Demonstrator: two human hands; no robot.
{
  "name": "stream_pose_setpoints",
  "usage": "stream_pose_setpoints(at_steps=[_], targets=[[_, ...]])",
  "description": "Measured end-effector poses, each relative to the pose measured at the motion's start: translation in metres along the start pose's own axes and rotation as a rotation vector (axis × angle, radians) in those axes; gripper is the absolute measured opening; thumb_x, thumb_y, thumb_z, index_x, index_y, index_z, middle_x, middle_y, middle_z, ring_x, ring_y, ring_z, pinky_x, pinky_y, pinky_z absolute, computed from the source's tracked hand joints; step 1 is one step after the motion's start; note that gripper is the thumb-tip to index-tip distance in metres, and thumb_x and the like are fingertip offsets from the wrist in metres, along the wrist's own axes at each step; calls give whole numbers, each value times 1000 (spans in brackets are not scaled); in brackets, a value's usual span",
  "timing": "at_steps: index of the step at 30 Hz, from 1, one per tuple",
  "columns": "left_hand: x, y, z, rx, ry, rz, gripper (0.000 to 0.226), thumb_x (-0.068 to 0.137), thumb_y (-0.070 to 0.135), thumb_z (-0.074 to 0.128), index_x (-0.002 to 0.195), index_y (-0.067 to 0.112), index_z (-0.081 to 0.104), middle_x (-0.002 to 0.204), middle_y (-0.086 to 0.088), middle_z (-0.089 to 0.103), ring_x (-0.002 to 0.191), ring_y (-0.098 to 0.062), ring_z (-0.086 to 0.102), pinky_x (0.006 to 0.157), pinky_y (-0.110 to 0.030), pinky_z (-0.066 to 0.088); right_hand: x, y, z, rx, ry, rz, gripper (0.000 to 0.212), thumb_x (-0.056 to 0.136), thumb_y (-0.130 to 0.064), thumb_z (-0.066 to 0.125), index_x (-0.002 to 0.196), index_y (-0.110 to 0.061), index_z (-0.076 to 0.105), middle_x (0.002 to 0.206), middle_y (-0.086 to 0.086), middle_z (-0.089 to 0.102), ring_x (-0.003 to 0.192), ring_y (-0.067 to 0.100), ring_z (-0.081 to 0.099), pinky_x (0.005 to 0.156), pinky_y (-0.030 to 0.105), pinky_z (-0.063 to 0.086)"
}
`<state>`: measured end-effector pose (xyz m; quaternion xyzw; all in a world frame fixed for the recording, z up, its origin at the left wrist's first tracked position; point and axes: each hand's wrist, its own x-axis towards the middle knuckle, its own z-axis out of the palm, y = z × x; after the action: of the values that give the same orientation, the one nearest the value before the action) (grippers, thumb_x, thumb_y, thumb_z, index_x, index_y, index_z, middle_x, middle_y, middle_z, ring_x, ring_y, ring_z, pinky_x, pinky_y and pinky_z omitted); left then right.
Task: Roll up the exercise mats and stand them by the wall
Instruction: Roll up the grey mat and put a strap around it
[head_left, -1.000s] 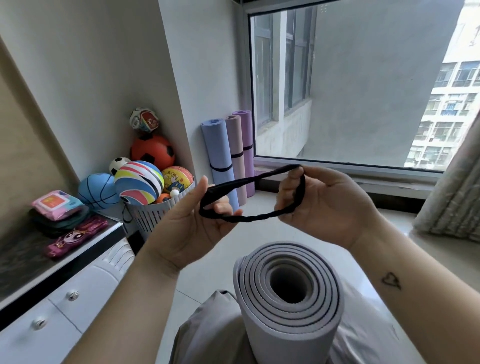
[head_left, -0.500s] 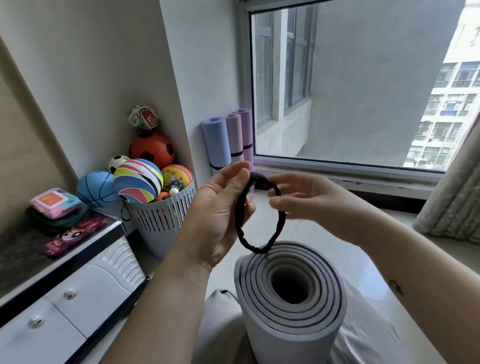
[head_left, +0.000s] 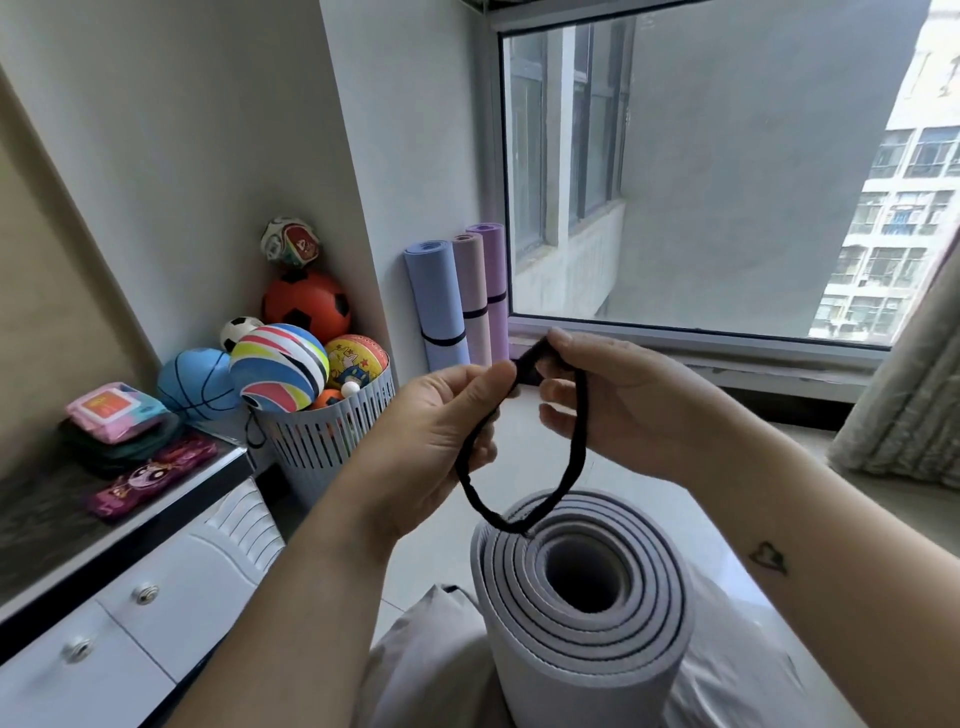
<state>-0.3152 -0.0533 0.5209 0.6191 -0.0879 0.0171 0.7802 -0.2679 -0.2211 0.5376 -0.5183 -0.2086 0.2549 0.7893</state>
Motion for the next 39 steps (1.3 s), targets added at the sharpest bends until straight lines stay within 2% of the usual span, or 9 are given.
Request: stream_pose_setpoints(at_steps=[4, 8, 10, 16, 19, 23, 30, 35, 39], targets=[[-5, -8, -13, -344, -117, -105, 31, 54, 37, 89, 57, 16, 67, 54, 7, 40, 43, -3, 38, 45, -15, 39, -2, 5, -6, 343, 119, 19, 18, 55, -22, 78, 60, -13, 64, 63, 0, 51, 57, 13, 43, 67, 25, 38], [-14, -15, -15, -777, -314, -134, 26, 71, 29, 84, 66, 12, 64, 59, 4, 48, 52, -7, 48, 64, -25, 51, -5, 8, -1, 528, 201, 40, 20, 62, -17, 70, 54, -13, 52, 62, 0, 43, 59, 15, 38, 71, 26, 36], [-16, -13, -15, -862, -299, -81, 26, 78, 29, 77, 67, 13, 60, 61, 4, 47, 56, -10, 50, 76, -33, 53, -6, 9, 0, 605, 223, 44, 26, 65, -17, 69, 50, -14, 48, 61, -1, 41, 59, 16, 38, 72, 26, 37], [-17, 0, -2, -857, -63, -121, 37, 84, 41, 62, 58, 16, 52, 55, 7, 38, 53, -9, 47, 90, -38, 47, -7, 14, -3, 790, 305, 43, 40, 83, -23, 61, 48, -17, 43, 57, -5, 39, 50, 16, 42, 68, 27, 37], [-21, -2, 0, -761, -122, -145, 41, 86, 44, 58, 58, 14, 62, 59, 7, 43, 60, -9, 51, 95, -41, 46, -7, 11, -8, 882, 328, 36, 34, 78, -21, 64, 49, -17, 46, 57, -7, 41, 47, 15, 43, 70, 23, 34], [-29, -8, -4, -758, -225, -90, 26, 73, 32, 78, 74, 10, 67, 73, -2, 56, 74, -18, 60, 99, -47, 44, -9, 9, -13, 987, 372, 29, 33, 77, -17, 65, 48, -16, 48, 60, -11, 40, 56, 6, 37, 67, 19, 29], [-10, -6, 9, -956, 268, -29, 21, 74, 36, 61, 67, 18, 55, 72, 2, 53, 69, -17, 54, 85, -39, 45, -14, 17, -3, 1131, 385, -152, 34, 85, -22, 63, 54, -16, 49, 52, -10, 46, 46, 13, 49, 69, 27, 38], [4, -9, 10, -1032, 275, 5, 24, 75, 30, 59, 58, 15, 50, 55, 6, 50, 51, -10, 55, 70, -30, 53, -15, 23, -2, 1160, 344, -241, 25, 86, -26, 63, 62, -17, 63, 68, -8, 60, 65, 11, 56, 73, 33, 43], [1, -14, 9, -1003, 369, -22, 26, 69, 34, 67, 54, 18, 52, 59, 10, 53, 59, -8, 53, 75, -31, 44, -14, 26, 0, 1162, 350, -321, 21, 81, -20, 63, 61, -14, 62, 67, -5, 61, 70, 11, 56, 79, 30, 47]])
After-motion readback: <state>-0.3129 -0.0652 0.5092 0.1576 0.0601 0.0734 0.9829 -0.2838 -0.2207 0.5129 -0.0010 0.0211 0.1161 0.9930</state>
